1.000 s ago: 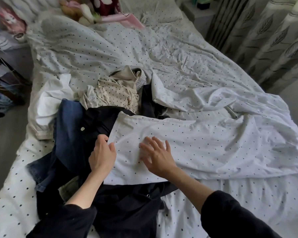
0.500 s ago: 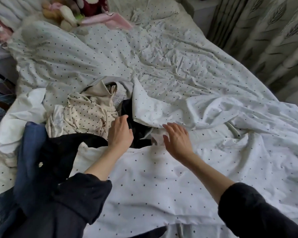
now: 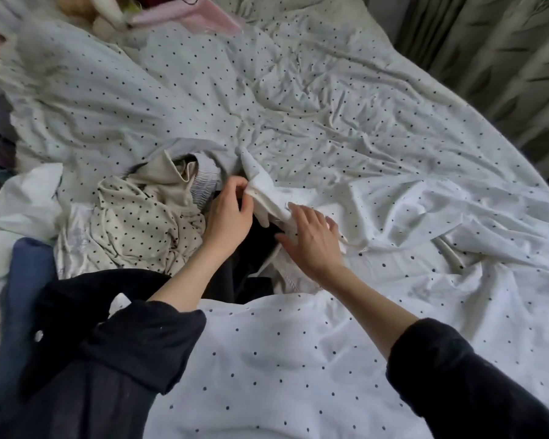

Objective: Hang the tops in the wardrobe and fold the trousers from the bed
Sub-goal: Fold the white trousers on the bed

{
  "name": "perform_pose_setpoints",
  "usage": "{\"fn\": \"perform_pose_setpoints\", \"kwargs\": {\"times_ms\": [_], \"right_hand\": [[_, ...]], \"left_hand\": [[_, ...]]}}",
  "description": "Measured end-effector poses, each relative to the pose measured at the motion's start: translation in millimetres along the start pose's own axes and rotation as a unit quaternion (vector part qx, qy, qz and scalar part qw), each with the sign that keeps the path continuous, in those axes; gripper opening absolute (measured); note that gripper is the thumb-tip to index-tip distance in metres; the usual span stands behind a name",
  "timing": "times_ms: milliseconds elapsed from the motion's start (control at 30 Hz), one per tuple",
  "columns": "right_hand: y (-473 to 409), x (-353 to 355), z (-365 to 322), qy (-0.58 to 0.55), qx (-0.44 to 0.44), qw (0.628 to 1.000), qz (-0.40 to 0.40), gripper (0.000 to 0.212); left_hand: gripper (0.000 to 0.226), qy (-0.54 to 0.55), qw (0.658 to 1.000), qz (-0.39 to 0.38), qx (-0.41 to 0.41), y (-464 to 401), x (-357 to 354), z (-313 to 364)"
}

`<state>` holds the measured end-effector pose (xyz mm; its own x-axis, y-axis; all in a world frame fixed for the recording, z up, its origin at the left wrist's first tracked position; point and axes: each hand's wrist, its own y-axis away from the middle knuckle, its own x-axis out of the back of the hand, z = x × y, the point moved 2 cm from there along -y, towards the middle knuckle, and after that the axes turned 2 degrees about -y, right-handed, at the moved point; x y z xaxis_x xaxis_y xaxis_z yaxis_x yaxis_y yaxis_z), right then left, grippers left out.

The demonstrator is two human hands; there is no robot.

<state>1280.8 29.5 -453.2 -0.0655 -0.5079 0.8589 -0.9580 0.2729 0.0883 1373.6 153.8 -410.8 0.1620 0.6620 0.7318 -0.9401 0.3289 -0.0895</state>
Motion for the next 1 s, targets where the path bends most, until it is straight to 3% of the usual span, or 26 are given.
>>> {"fn": "perform_pose_setpoints", "kwargs": {"times_ms": [67, 133, 200, 267, 333, 400, 533, 633, 700, 800, 867, 900, 1000], "right_hand": [[-9.8, 15.1, -8.2, -0.022, -0.006, 0.997, 0.067, 0.032], [-15.7, 30.2, -13.5, -0.044, -0.005, 0.993, 0.114, 0.026], [-17.6, 42.7, -14.4, -0.082, 0.002, 0.987, 0.137, 0.025], [-15.3, 54.6, -10.4, -0.11, 0.0, 0.983, 0.146, 0.026], [-11.7, 67.5, -4.9, -0.106, -0.006, 0.982, 0.155, 0.023], [-8.6, 77.1, -2.7, -0.092, -0.01, 0.986, 0.142, 0.022], [-6.9, 78.7, -16.6, -0.001, -0.003, 1.0, -0.003, 0.026], [-7.5, 97.1, -28.8, -0.061, -0.041, 0.992, 0.1, 0.027], [-1.1, 110.0, -36.1, -0.106, -0.051, 0.973, 0.201, 0.026], [19.3, 104.4, -39.1, -0.103, -0.009, 0.968, 0.231, 0.026], [36.6, 82.2, -34.4, -0.082, 0.02, 0.984, 0.16, 0.028], [47.3, 65.4, -32.9, -0.063, 0.019, 0.994, 0.085, 0.03], [70.0, 19.9, -19.3, 0.028, -0.036, 0.983, -0.177, 0.036]], "left_hand": [[0.018, 0.006, 1.0, 0.0, 0.0, -10.4, 6.8, 14.0], [0.02, 0.019, 1.0, 0.011, 0.003, -15.4, 14.6, 22.4], [0.022, 0.002, 0.999, -0.027, -0.023, -16.0, 20.3, 28.4], [0.028, -0.095, 0.986, -0.108, -0.082, -11.9, 24.4, 29.2], [0.034, -0.231, 0.95, -0.15, -0.146, -6.6, 33.1, 25.1], [0.042, -0.309, 0.924, -0.121, -0.189, -5.1, 50.1, 20.8], [0.042, -0.341, 0.923, -0.059, -0.166, -16.3, 88.4, 24.6], [0.035, -0.33, 0.925, -0.003, -0.186, -27.7, 109.2, 50.1], [0.033, -0.298, 0.917, 0.053, -0.26, -27.5, 123.4, 70.8], [0.03, -0.289, 0.89, 0.107, -0.336, -12.6, 134.0, 77.4], [0.033, -0.315, 0.885, 0.07, -0.335, 7.1, 127.8, 57.7], [0.037, -0.343, 0.886, 0.007, -0.312, 23.6, 125.3, 40.5], [0.046, -0.409, 0.853, -0.281, -0.162, 65.9, 111.5, -22.8]]}}
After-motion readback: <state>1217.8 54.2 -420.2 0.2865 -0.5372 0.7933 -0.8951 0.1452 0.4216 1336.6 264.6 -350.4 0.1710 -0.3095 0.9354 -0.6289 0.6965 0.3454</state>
